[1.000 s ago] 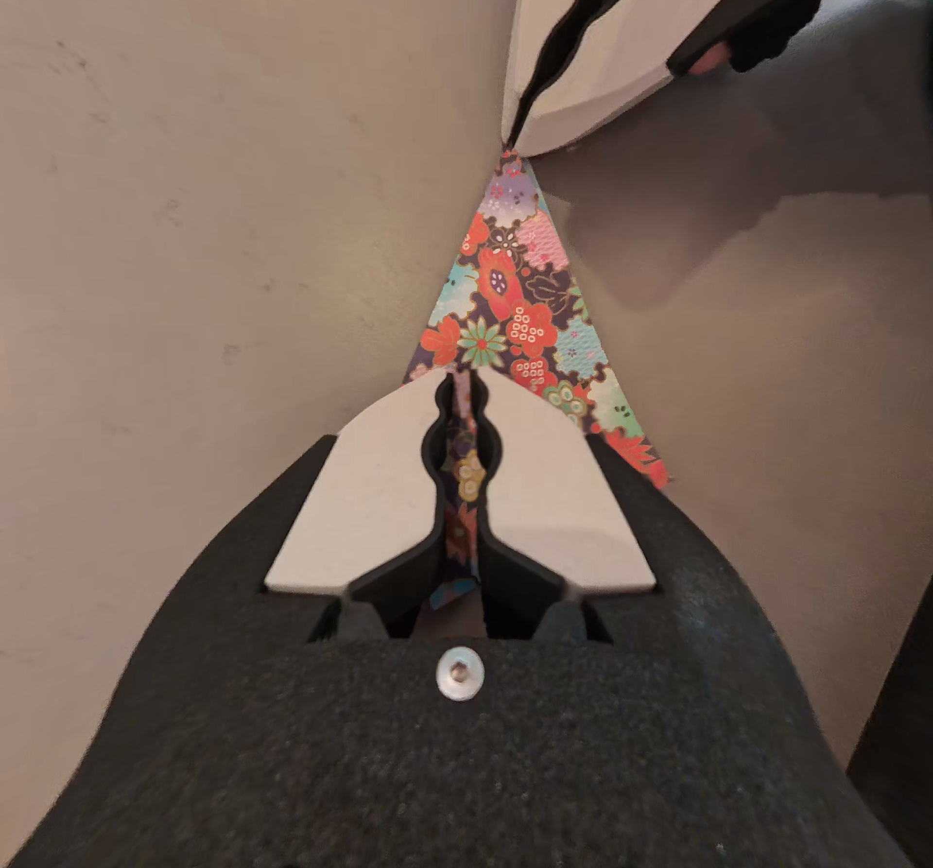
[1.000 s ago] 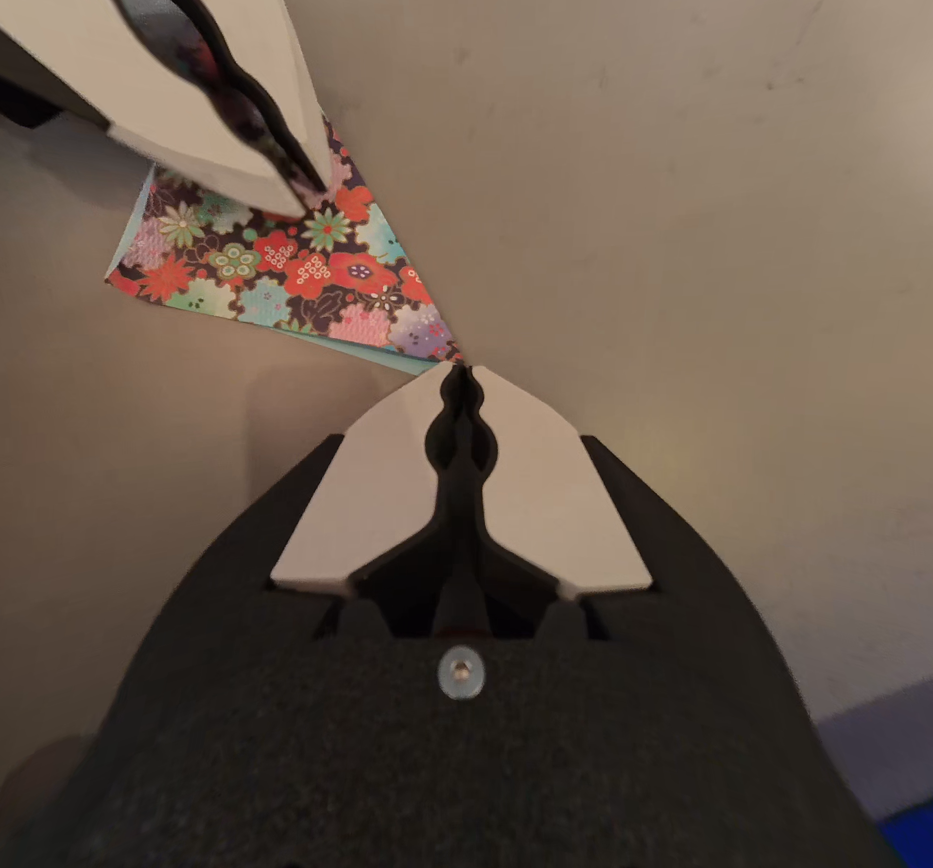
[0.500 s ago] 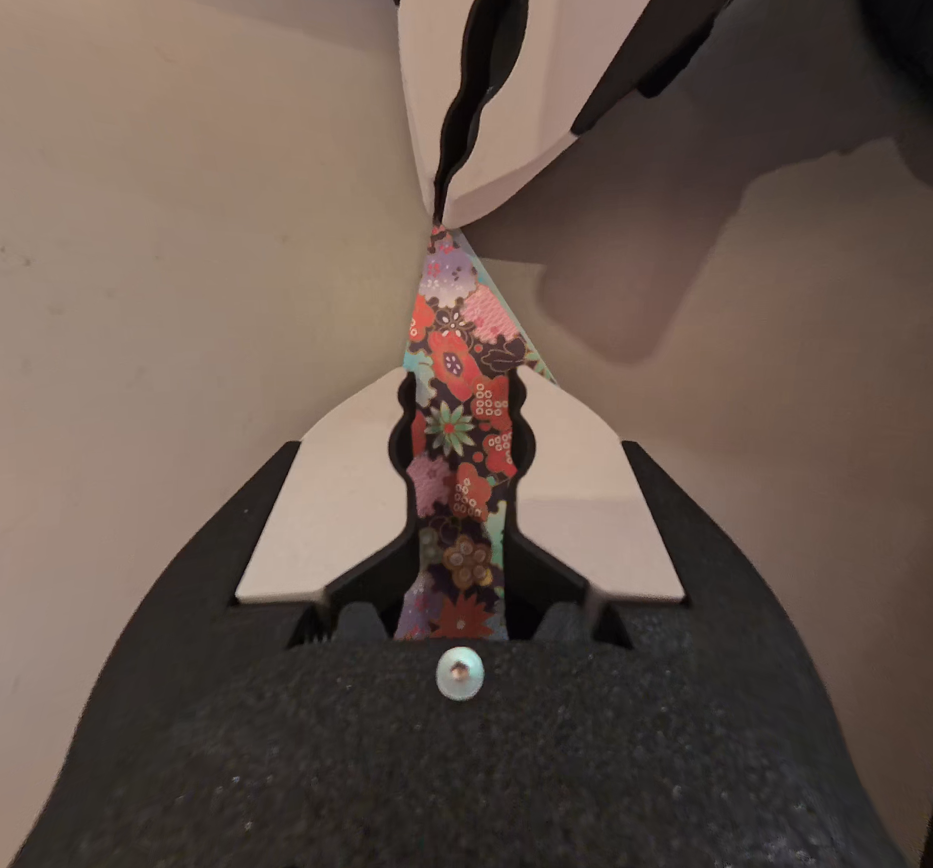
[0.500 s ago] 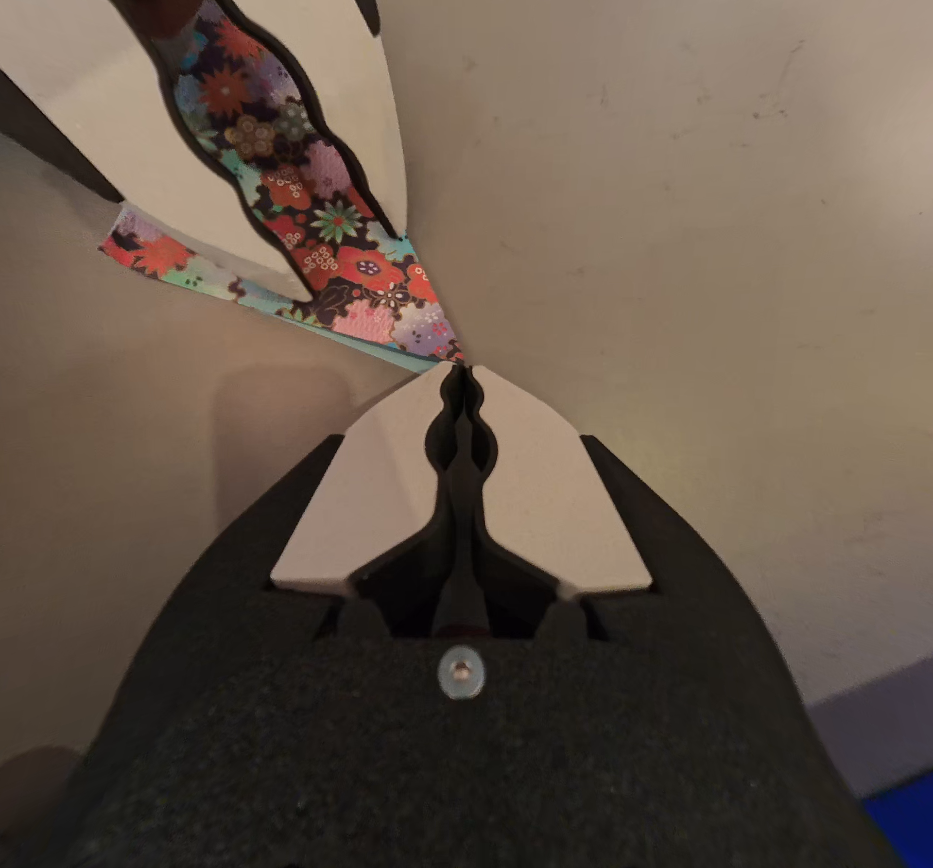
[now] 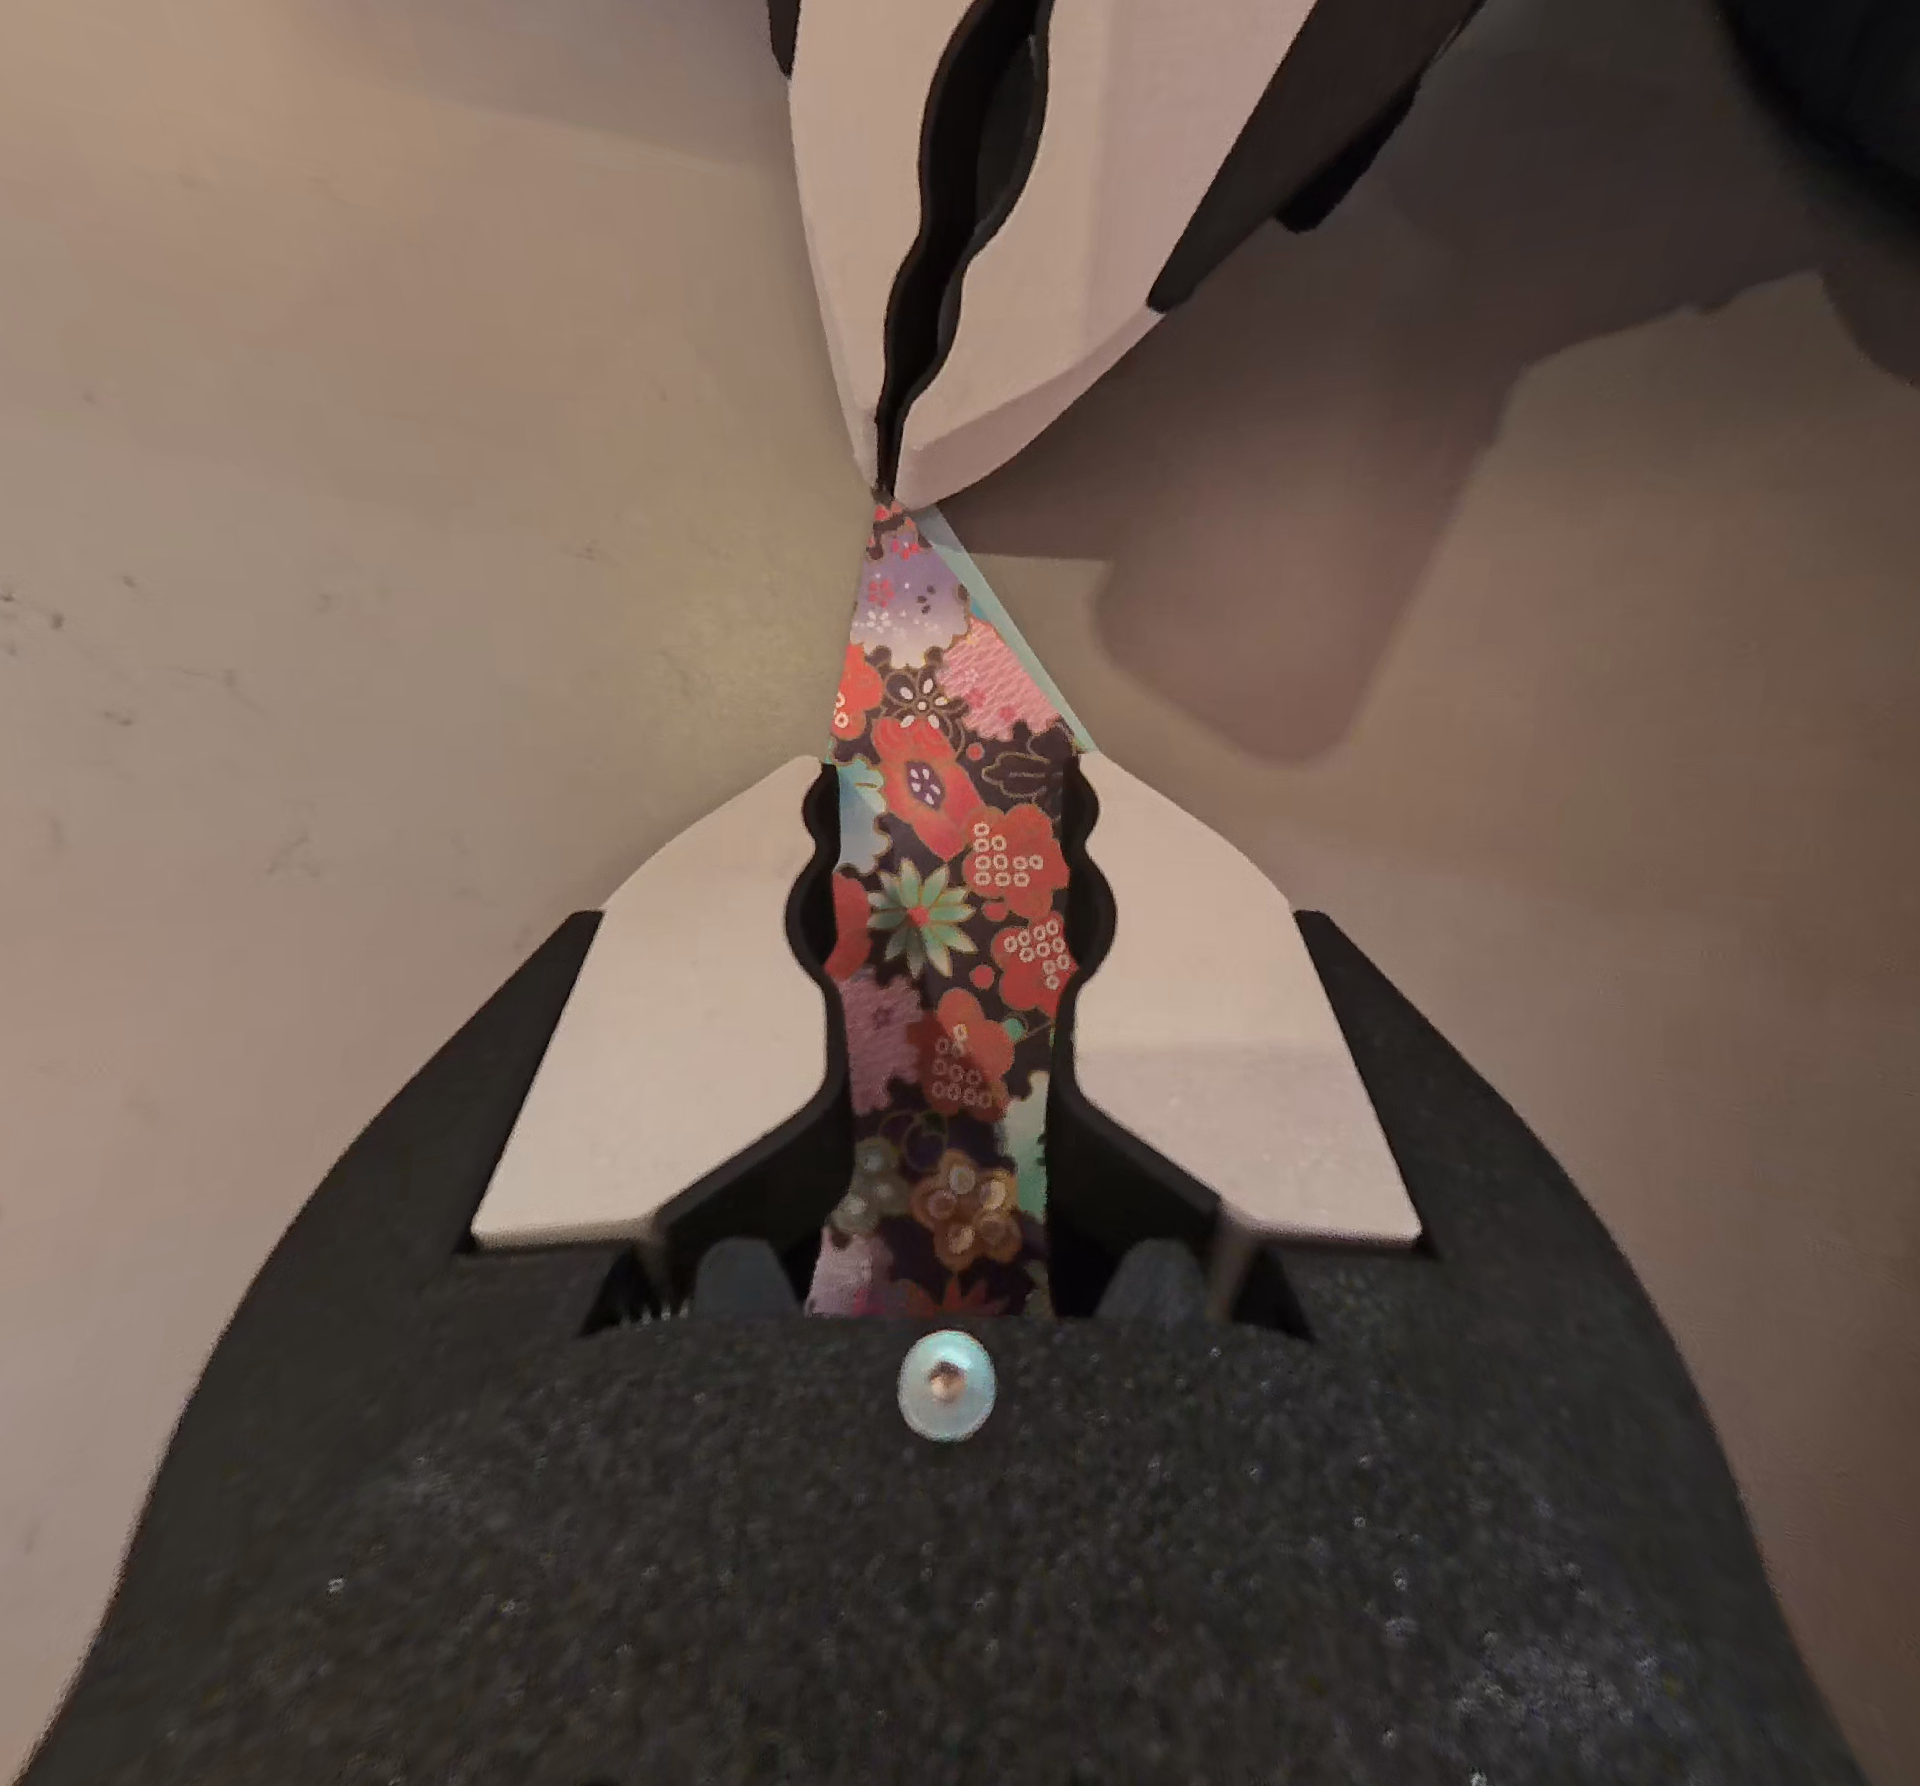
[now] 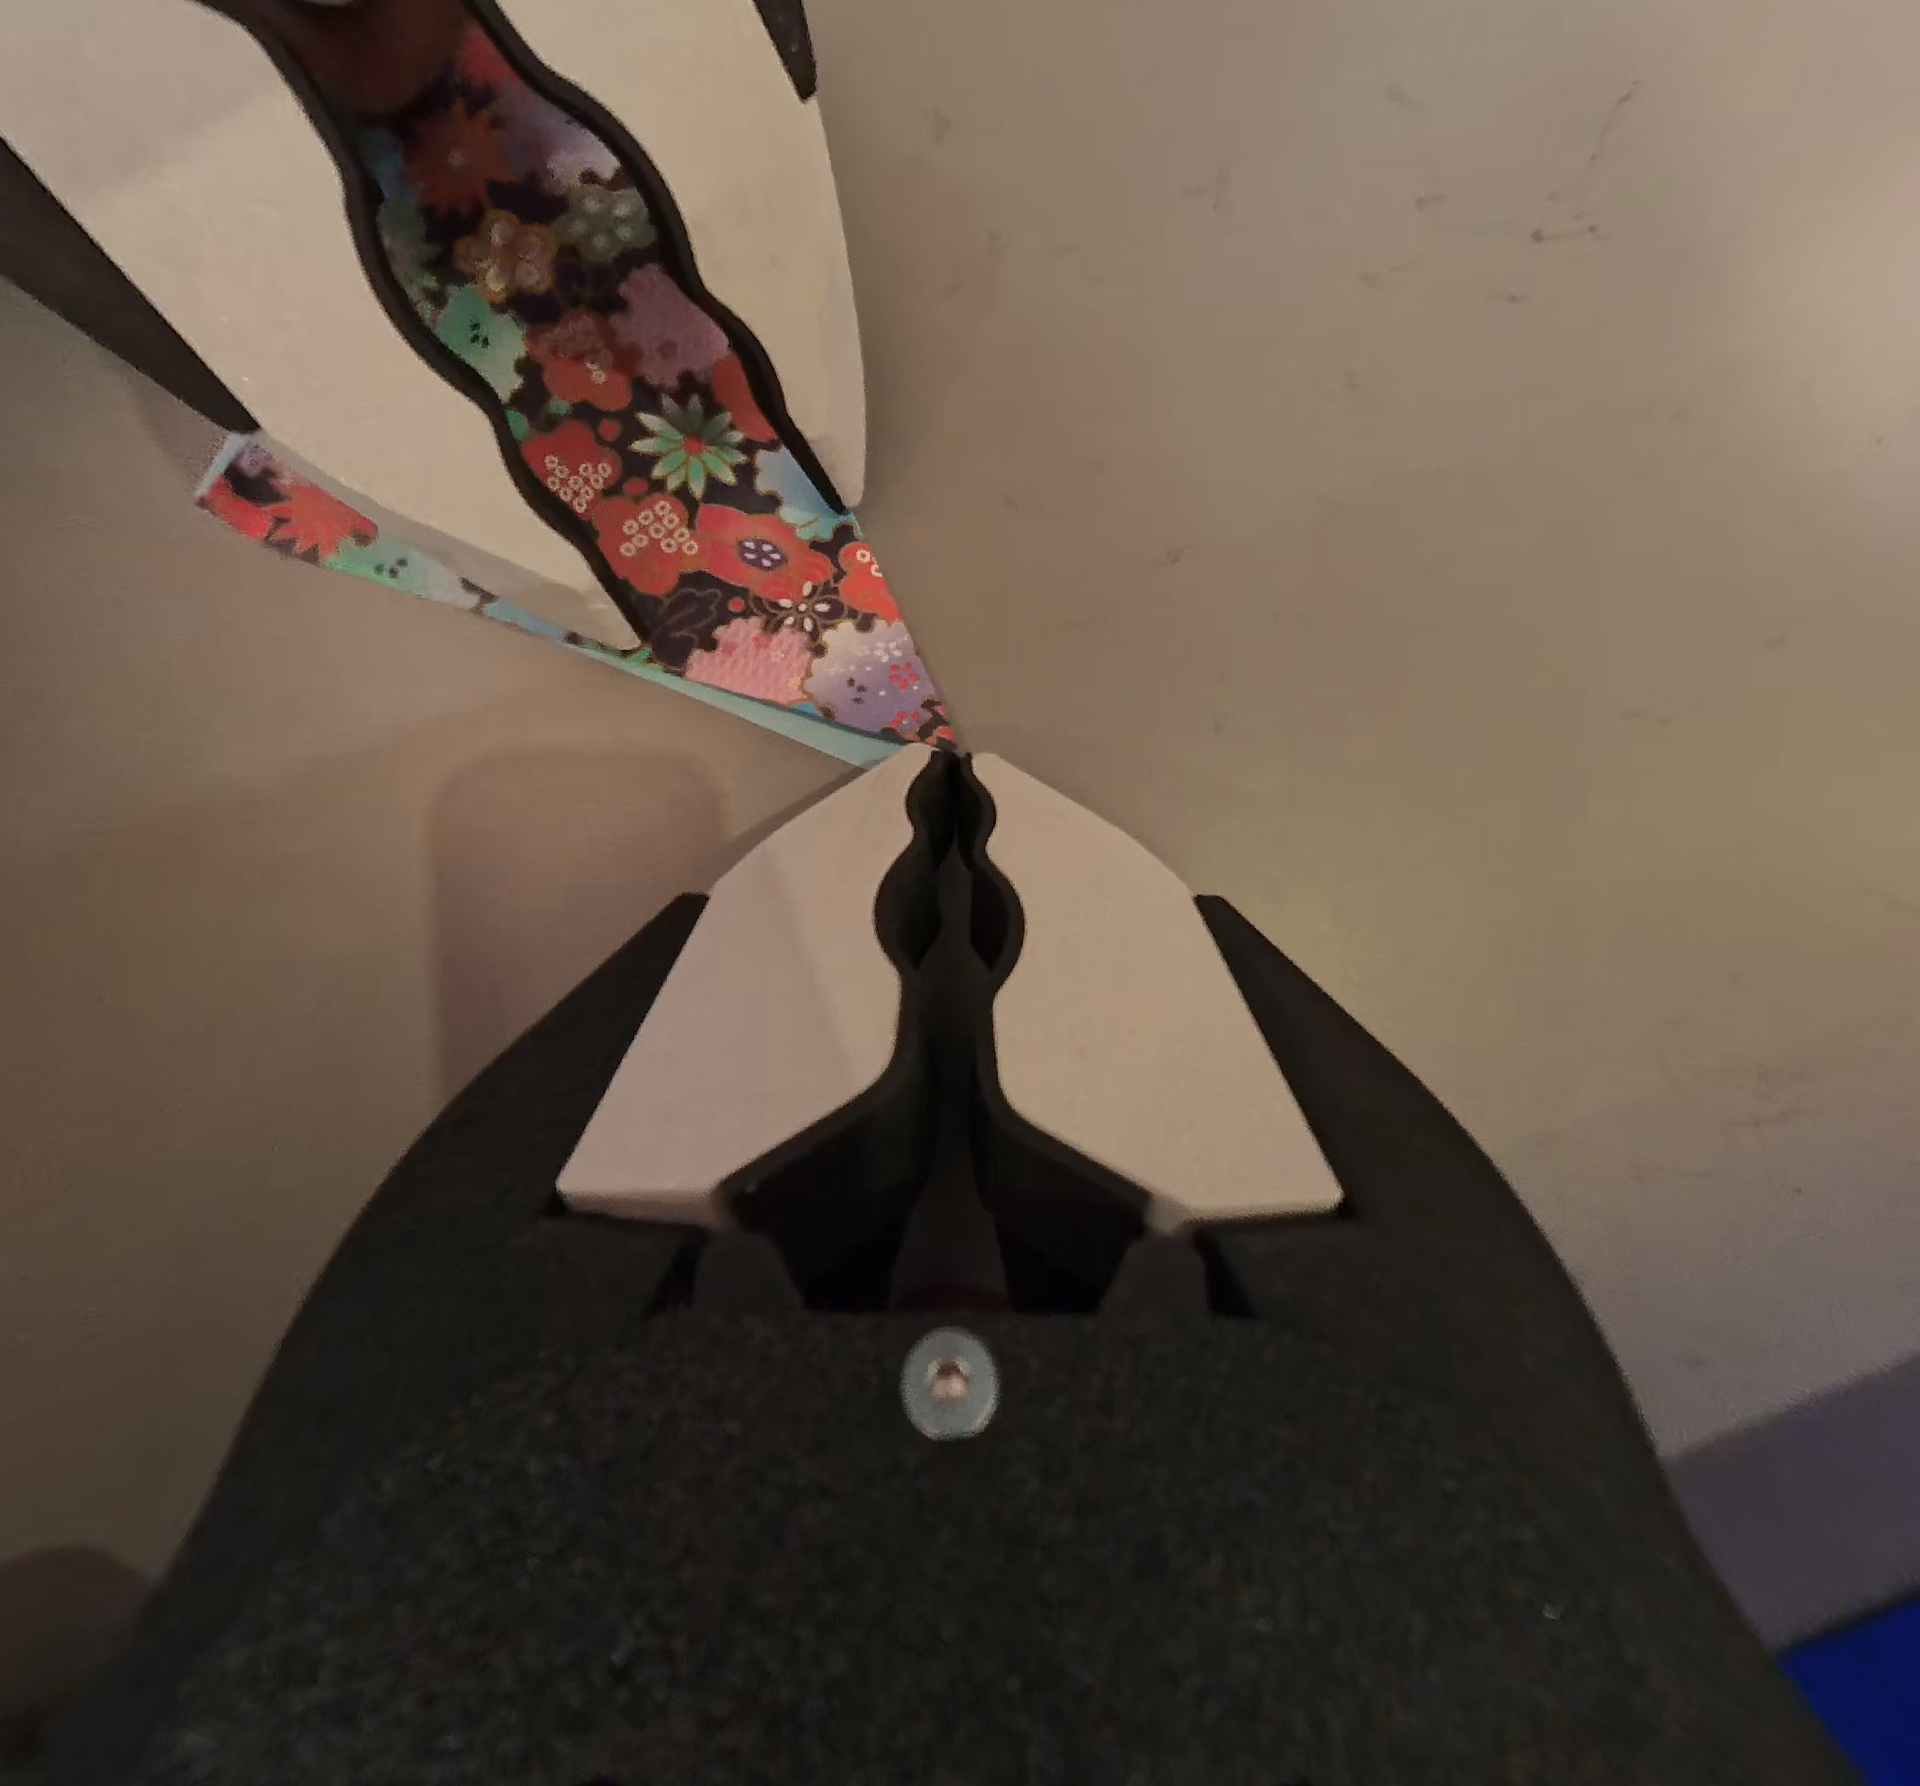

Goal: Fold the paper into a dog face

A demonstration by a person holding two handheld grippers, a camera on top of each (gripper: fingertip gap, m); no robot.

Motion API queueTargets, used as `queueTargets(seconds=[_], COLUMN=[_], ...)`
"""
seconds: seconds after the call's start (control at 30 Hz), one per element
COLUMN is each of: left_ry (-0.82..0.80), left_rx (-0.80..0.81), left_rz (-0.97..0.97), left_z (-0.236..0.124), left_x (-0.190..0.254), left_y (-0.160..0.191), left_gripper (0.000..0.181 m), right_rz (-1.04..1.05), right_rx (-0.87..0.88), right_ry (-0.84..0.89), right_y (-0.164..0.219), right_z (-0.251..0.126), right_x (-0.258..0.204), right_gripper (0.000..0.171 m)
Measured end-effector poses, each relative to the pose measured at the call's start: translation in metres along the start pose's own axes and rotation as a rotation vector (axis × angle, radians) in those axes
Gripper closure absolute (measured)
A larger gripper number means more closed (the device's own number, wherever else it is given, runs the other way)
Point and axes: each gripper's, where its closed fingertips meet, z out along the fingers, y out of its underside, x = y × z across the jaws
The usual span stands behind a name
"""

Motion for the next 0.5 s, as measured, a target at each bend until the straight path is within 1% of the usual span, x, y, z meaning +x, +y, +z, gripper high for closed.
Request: queueTargets(seconds=[0.27,0.4,0.5], left_ry=[-0.013,-0.016,-0.016], left_rx=[-0.004,-0.001,0.004], left_rz=[-0.014,-0.018,-0.018], left_z=[-0.001,-0.001,-0.001], left_x=[0.001,0.001,0.001], left_y=[0.001,0.001,0.001], left_gripper=[0.142,0.142,0.142], right_rz=[0.018,0.008,-0.03], right_rx=[-0.002,0.035,0.083], right_ry=[0.024,0.037,0.042], right_y=[-0.005,-0.013,-0.026], right_z=[0.001,-0.007,-0.014], right_x=[0.002,-0.001,-0.008], right_gripper=[0.171,0.171,0.171])
